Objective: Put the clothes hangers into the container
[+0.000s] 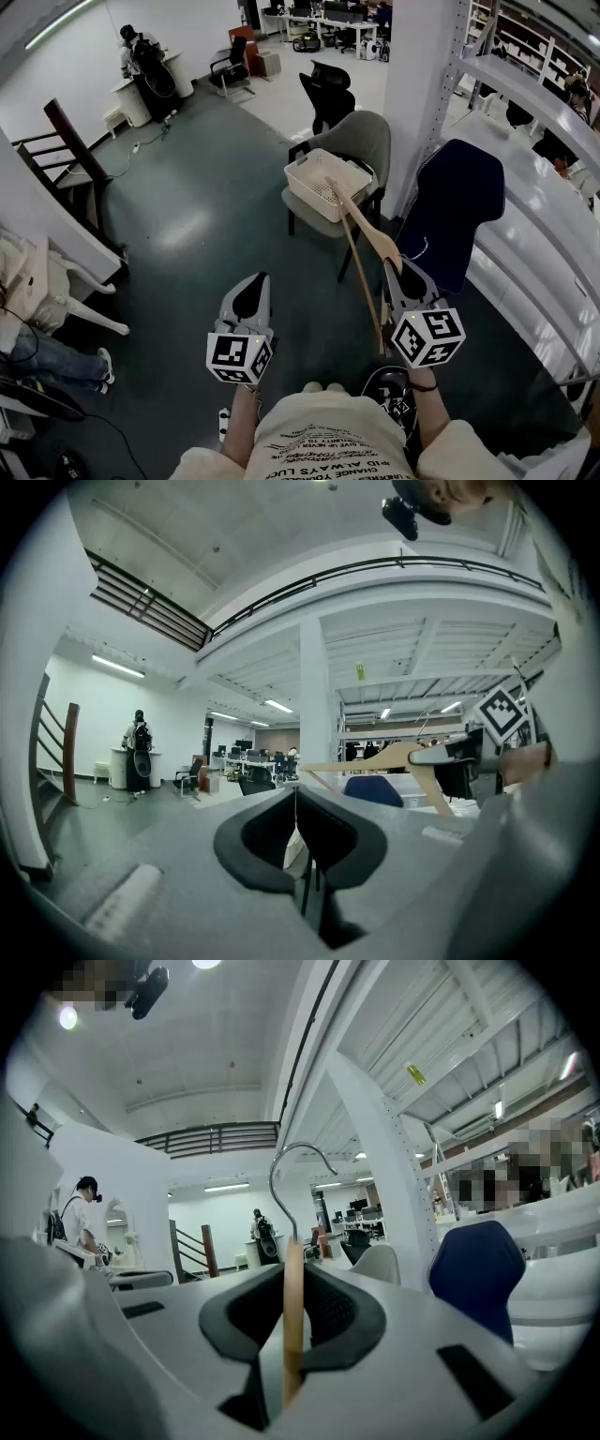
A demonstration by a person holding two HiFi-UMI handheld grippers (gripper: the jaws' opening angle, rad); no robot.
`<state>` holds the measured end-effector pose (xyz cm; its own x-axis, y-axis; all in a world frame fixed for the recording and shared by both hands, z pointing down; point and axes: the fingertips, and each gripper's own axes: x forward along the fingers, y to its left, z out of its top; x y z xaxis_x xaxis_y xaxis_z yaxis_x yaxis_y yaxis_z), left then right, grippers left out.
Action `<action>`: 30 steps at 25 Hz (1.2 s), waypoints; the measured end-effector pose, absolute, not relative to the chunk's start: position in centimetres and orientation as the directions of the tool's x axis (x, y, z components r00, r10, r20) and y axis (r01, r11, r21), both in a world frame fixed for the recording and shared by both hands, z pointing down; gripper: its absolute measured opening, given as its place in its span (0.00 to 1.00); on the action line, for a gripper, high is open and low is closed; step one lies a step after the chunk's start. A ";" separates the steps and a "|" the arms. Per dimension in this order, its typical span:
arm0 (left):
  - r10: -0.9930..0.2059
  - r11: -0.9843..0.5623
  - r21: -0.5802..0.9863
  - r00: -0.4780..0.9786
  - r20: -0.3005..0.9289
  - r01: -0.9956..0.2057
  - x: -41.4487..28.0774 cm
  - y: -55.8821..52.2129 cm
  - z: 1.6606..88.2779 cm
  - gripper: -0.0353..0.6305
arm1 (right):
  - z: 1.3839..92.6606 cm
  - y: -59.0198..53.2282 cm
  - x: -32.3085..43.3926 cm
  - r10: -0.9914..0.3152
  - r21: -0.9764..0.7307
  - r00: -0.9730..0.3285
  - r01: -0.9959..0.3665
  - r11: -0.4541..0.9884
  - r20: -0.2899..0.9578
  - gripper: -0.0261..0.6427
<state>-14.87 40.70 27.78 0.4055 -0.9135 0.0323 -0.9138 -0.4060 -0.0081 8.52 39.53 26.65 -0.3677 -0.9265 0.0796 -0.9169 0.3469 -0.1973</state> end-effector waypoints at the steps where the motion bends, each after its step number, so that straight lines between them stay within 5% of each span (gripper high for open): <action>1: -0.914 -0.405 -0.008 0.404 0.032 -0.914 -14.8 40.6 27.8 0.09 | 26.7 39.4 8.6 -0.926 -0.198 -0.369 -0.916 0.348 0.079 0.12; 30: -0.934 -0.354 0.013 0.354 0.054 -0.935 -12.9 36.5 29.2 0.09 | 30.0 34.5 11.8 -0.917 -0.273 -0.385 -0.897 0.346 0.104 0.12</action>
<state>-12.86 36.55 29.20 0.3539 -0.9337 0.0539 -0.9353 -0.3537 0.0129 11.76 34.52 30.00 -0.3854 -0.9169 0.1037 -0.8975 0.3463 -0.2732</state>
